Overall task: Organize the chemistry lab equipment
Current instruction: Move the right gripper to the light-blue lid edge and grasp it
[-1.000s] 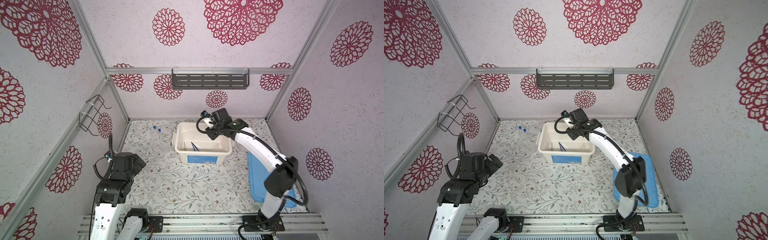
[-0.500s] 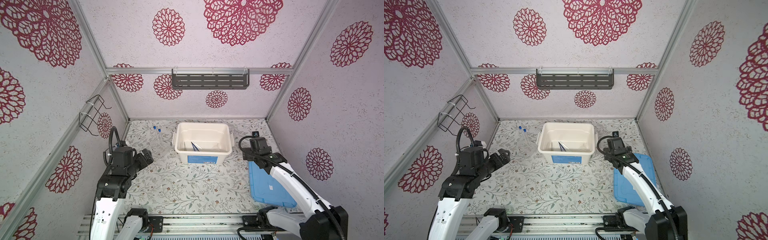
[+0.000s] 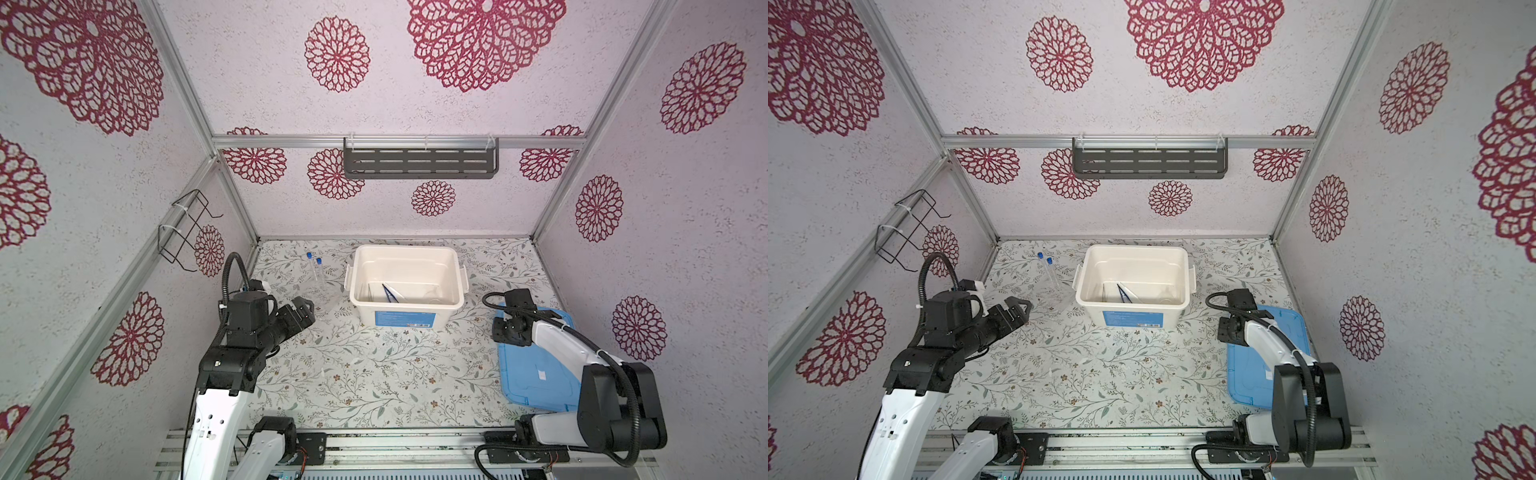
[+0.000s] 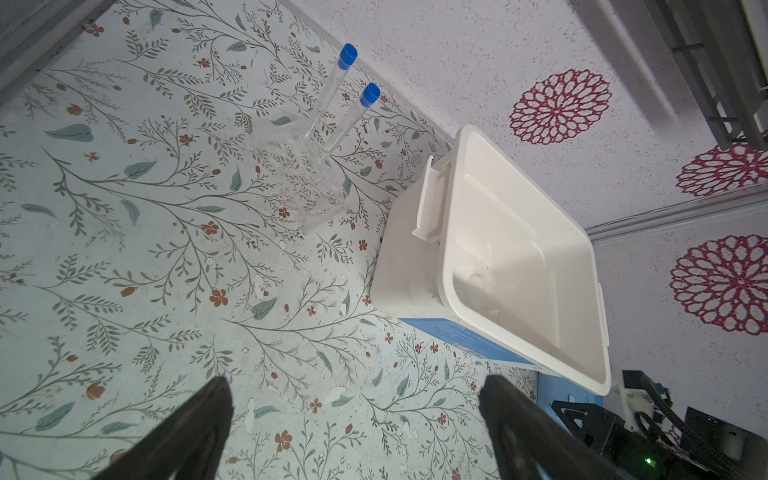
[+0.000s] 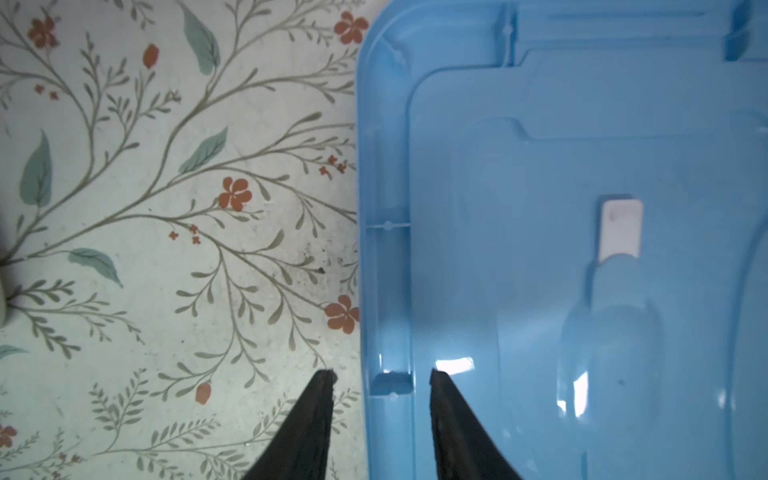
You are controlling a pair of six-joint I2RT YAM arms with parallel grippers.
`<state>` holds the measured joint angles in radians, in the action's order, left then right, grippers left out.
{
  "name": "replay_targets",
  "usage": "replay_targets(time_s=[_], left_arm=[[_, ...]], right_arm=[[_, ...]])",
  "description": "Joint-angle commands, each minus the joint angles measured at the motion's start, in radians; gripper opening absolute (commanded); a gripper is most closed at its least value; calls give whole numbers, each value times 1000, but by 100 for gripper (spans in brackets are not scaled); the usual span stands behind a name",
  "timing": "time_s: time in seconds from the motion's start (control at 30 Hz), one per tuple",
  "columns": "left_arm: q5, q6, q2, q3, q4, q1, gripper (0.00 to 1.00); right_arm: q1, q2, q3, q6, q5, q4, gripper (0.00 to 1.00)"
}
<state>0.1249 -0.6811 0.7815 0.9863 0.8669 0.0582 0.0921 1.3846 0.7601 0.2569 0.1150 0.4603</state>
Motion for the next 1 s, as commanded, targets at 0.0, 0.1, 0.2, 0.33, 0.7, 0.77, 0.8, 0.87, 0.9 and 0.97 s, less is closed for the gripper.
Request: replay_targets(time_s=[0.0, 0.1, 0.2, 0.33, 0.7, 0.77, 0.8, 0.87, 0.9, 0.97], left_arm=[[-8, -9, -9, -22, -10, -2, 97], [-25, -20, -14, -33, -4, -2, 97], [-38, -25, -20, -40, 0, -2, 97], [-49, -25, -31, -46, 8, -2, 97], [-52, -36, -52, -44, 38, -2, 97], [-43, -41, -53, -35, 39, -1, 97], [-30, -44, -51, -28, 38, -1, 97], [21, -51, -43, -12, 33, -2, 98], [78, -57, -35, 1, 18, -1, 98], [220, -68, -12, 23, -28, 2, 100]], right_arm=[[-11, 23, 25, -4, -32, -23, 42], [-14, 72, 35, -18, -25, -20, 35], [-17, 112, 50, -15, -24, -20, 30], [-18, 143, 61, -8, -41, -31, 21], [-20, 131, 77, -30, -18, -46, 1], [-20, 115, 80, -28, -18, -42, 0], [-20, 103, 83, -25, -19, -40, 0], [-20, 74, 87, -14, -22, -37, 0], [-20, 51, 89, -8, -28, -38, 0], [-23, 5, 87, 15, -48, -45, 0]])
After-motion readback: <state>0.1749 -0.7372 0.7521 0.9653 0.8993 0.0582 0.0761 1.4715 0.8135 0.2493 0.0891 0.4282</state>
